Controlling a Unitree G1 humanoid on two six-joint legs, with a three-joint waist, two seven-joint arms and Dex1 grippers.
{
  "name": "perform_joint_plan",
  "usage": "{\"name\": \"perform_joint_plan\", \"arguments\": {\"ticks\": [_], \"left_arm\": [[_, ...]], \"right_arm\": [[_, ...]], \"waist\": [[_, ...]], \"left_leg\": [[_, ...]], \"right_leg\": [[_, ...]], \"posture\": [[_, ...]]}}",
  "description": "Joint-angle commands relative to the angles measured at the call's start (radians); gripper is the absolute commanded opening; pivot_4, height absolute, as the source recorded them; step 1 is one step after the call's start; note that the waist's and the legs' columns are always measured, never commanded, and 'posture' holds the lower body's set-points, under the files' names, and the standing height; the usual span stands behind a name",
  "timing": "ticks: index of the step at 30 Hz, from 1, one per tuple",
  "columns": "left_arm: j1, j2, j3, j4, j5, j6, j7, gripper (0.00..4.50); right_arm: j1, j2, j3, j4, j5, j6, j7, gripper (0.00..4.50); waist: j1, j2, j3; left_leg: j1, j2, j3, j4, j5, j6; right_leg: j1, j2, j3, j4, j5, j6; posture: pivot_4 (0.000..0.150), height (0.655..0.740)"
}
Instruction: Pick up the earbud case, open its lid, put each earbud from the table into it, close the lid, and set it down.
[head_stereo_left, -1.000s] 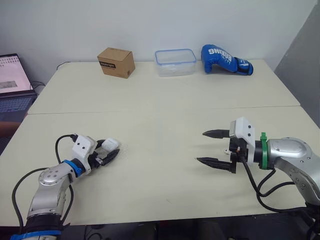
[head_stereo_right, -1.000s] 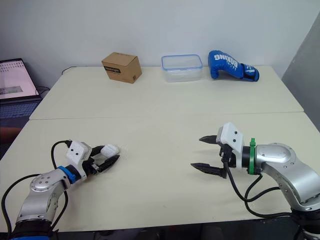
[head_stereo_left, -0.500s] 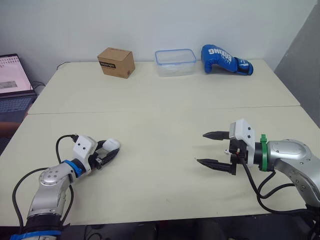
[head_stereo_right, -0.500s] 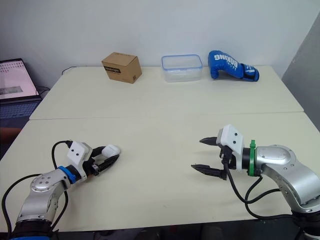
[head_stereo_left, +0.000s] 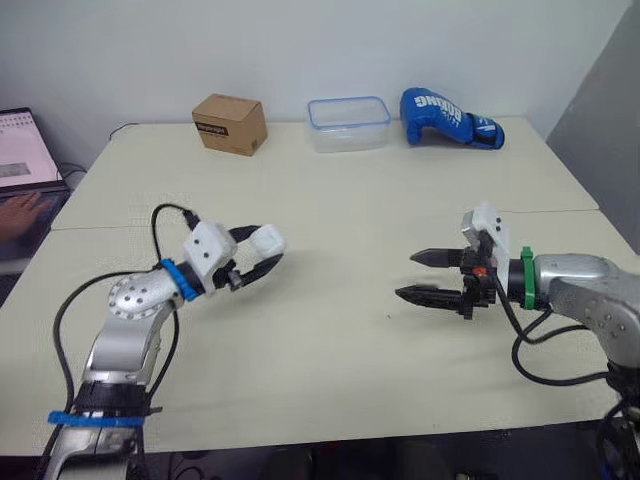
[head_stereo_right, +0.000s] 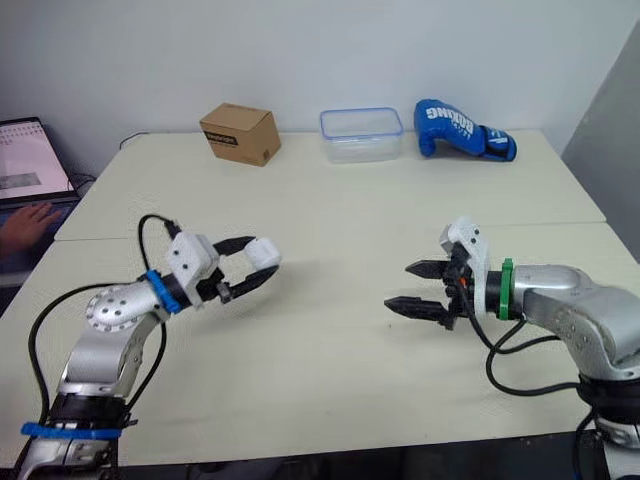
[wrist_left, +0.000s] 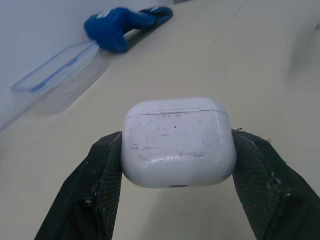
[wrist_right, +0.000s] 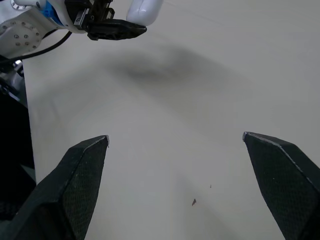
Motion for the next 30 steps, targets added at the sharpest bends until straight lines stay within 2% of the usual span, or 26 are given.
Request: {"name": "perform_joint_plan", "arguments": {"ticks": [1, 6, 12, 20, 30], "left_arm": [[-0.051, -0.004, -0.038, -0.050, 0.007, -0.047, -0.038, 2.76], [-0.107, -0.017, -0.118, -0.062, 0.038, -0.124, -0.096, 2.76], [-0.159, -0.048, -0.176, -0.037, 0.084, -0.216, -0.108, 2.76], [-0.214, -0.122, -0.224, 0.002, 0.137, -0.301, -0.086, 2.76], [-0.236, -0.150, -0.242, 0.034, 0.149, -0.321, -0.090, 2.76]], "right_arm": [[-0.072, 0.037, -0.059, 0.033, 0.100, 0.110, -0.041, 4.50], [-0.201, 0.123, -0.093, 0.156, 0.169, 0.280, -0.132, 4.50], [-0.282, 0.224, -0.150, 0.237, 0.208, 0.418, -0.211, 4.50], [-0.305, 0.335, -0.211, 0.319, 0.314, 0.434, -0.372, 4.50], [-0.325, 0.366, -0.228, 0.364, 0.430, 0.434, -0.513, 4.50]], "waist": [[-0.001, 0.000, 0.000], [-0.002, 0.000, 0.000], [-0.003, 0.000, 0.000], [-0.009, 0.000, 0.000], [-0.022, 0.001, 0.000]], "left_leg": [[0.000, 0.000, 0.000, 0.000, 0.000, 0.000], [0.000, 0.000, 0.000, 0.000, 0.000, 0.000], [-0.001, 0.000, 0.000, 0.000, 0.000, 0.000], [-0.001, -0.001, 0.000, 0.001, 0.000, 0.000], [-0.001, -0.001, 0.000, 0.000, 0.000, 0.000]], "right_leg": [[0.000, 0.000, 0.000, 0.000, 0.000, 0.000], [-0.001, 0.000, 0.000, 0.001, 0.000, 0.000], [-0.001, 0.000, 0.000, 0.000, 0.000, 0.000], [-0.002, 0.000, 0.001, 0.002, 0.000, 0.000], [-0.002, 0.000, 0.001, 0.002, 0.000, 0.000]], "posture": [[0.150, 0.7307], [0.150, 0.7307], [0.150, 0.7307], [0.150, 0.7307], [0.150, 0.7307]]}}
